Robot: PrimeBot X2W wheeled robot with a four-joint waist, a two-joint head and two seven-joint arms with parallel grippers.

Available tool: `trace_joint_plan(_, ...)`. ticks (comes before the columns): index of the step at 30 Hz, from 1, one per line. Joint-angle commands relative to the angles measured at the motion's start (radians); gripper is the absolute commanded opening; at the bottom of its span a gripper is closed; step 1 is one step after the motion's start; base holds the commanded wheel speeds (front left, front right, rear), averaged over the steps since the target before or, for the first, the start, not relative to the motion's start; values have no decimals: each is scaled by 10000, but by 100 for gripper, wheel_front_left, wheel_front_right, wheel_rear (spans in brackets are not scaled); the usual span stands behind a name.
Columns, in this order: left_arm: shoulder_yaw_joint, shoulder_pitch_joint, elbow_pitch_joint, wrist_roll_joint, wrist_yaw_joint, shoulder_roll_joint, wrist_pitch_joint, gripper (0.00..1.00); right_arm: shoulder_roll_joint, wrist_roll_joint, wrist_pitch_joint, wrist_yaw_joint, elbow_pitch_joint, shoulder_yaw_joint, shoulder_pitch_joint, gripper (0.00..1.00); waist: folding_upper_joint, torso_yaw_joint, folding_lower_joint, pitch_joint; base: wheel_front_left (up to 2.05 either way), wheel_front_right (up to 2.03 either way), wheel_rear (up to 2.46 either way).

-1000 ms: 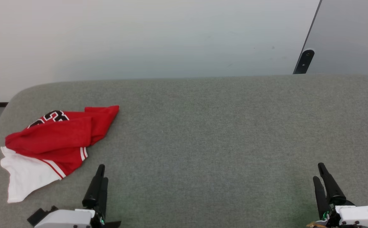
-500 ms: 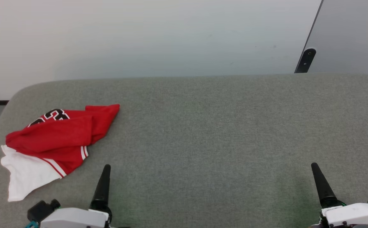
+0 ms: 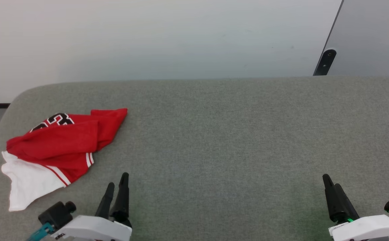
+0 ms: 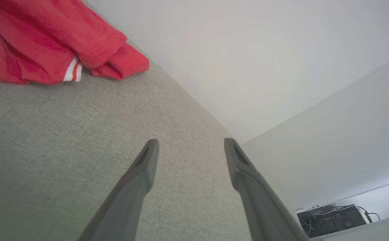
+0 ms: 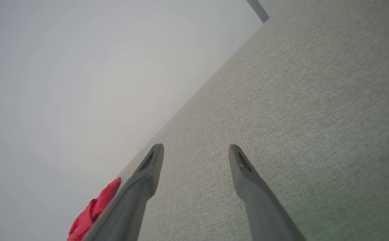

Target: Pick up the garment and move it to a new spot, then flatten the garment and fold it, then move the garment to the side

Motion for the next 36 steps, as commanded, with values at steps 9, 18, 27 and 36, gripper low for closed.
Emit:
trace_joint_plan(9,-344,-37,-355,1576,320,188,-354,100,8,-1591,-272,-5,-366,81,47,100,-1,34,0,119,0,0,0)
trace_joint_plan(18,-592,-10,-618,2680,604,297,-636,100,62,-2590,-470,-6,-502,93,48,100,-1,48,0,187,0,0,0)
trace_joint_plan(27,-811,146,-881,3685,793,405,-877,100,59,-3383,-684,-7,-588,129,115,100,-1,61,0,188,0,0,0)
trace_joint_plan(36,-1001,281,-1119,4593,954,477,-1115,100,24,-4205,-856,-8,-747,147,160,100,-1,53,0,213,0,0,0)
